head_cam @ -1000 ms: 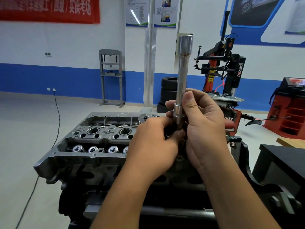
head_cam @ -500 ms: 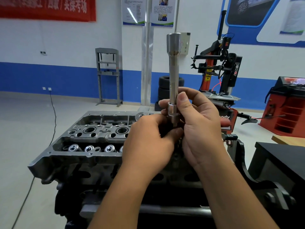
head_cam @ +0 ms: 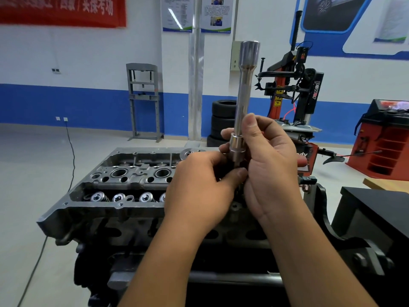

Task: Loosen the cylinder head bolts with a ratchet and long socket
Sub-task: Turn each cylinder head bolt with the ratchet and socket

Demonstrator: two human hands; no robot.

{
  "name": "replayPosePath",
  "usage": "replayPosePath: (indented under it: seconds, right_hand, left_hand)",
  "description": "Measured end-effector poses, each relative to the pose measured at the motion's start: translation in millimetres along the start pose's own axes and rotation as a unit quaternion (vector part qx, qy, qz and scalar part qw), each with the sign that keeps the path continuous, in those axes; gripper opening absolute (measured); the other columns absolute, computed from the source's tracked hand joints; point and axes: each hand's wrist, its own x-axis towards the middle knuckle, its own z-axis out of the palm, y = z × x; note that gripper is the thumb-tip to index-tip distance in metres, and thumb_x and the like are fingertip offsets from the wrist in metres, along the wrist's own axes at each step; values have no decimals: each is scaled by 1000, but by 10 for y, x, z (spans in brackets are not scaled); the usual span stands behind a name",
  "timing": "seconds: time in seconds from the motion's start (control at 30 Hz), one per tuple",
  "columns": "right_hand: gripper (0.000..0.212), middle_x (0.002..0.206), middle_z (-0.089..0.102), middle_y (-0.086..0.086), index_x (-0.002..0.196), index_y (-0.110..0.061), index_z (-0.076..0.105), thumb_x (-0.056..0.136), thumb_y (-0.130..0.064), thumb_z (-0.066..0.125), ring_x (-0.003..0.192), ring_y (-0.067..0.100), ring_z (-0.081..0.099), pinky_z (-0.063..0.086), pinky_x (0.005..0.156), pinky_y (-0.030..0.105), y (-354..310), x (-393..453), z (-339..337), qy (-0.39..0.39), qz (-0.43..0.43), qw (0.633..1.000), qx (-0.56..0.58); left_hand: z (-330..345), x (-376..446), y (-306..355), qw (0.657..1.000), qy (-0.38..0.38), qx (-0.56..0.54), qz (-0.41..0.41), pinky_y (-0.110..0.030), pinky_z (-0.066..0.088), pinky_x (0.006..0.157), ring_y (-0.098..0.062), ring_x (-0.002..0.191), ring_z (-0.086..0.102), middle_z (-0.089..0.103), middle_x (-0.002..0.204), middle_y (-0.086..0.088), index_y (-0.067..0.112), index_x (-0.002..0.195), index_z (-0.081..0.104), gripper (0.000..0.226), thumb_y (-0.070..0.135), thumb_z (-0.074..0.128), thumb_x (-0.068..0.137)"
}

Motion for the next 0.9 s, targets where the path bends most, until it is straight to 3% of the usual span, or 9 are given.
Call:
replayPosePath:
  seconds: [0.1, 0.3, 0.43, 0.53, 0.67, 0.8, 0.9]
  right_hand:
    - [29, 76, 70, 2, 86, -22, 70, 71, -40, 86, 68, 18, 67, 58, 69, 36, 10, 0, -17, 13, -26, 999, -44]
    - [21, 81, 74, 7, 81, -25, 78, 78, -46, 76, 71, 19, 69, 58, 69, 34, 24, 4, -15, -12, -5, 999, -35]
    - [20, 86, 77, 10, 85, -22, 77, 88, -42, 72, 73, 20, 70, 58, 71, 35, 16, 4, 3, -22, 12, 999, -39]
    - [10, 80, 74, 6, 80, -25, 76, 82, -34, 81, 70, 19, 68, 57, 69, 32, 5, 1, -8, -3, -18, 999, -49]
    - [18, 80, 71, 3, 80, -24, 75, 83, -41, 77, 72, 15, 66, 57, 69, 31, 17, -2, -16, 0, -31, 997, -66]
    - [27, 84, 73, 5, 80, -22, 78, 91, -43, 65, 71, 17, 64, 56, 66, 33, 25, 15, 1, -12, 18, 999, -32]
    - [21, 84, 74, 6, 83, -23, 76, 82, -44, 77, 69, 18, 66, 57, 66, 33, 12, 8, 9, -15, 14, 999, -27]
  left_hand:
    - [33, -17, 4, 999, 31, 12, 5, -42, 61, 85, -1, 93, 72, 76, 94, 25, 47, 99, 74, 17, 47, 82, 84]
    - [-7, -1, 55, 1000, -24, -19, 2, -49, 61, 85, -11, 92, 73, 77, 94, 21, 42, 103, 77, 26, 49, 67, 81]
    - [11, -20, 44, 1000, 29, -6, -2, -45, 61, 80, -9, 85, 73, 76, 86, 21, 43, 94, 76, 29, 59, 68, 71]
    - [32, -42, 54, 999, 53, -1, 10, -43, 61, 76, -7, 84, 72, 75, 83, 24, 48, 93, 73, 22, 60, 73, 75]
    - [13, -34, 88, 1000, -8, 3, 19, -44, 61, 79, -10, 88, 73, 76, 89, 21, 47, 103, 74, 30, 56, 59, 79]
    - [-11, -26, 73, 1000, -17, -25, 9, -48, 60, 87, -10, 93, 74, 77, 96, 22, 41, 106, 77, 31, 47, 64, 78]
    - [17, -24, 39, 1000, 21, -19, 3, -45, 61, 83, -2, 86, 73, 75, 90, 27, 46, 92, 75, 14, 50, 76, 78]
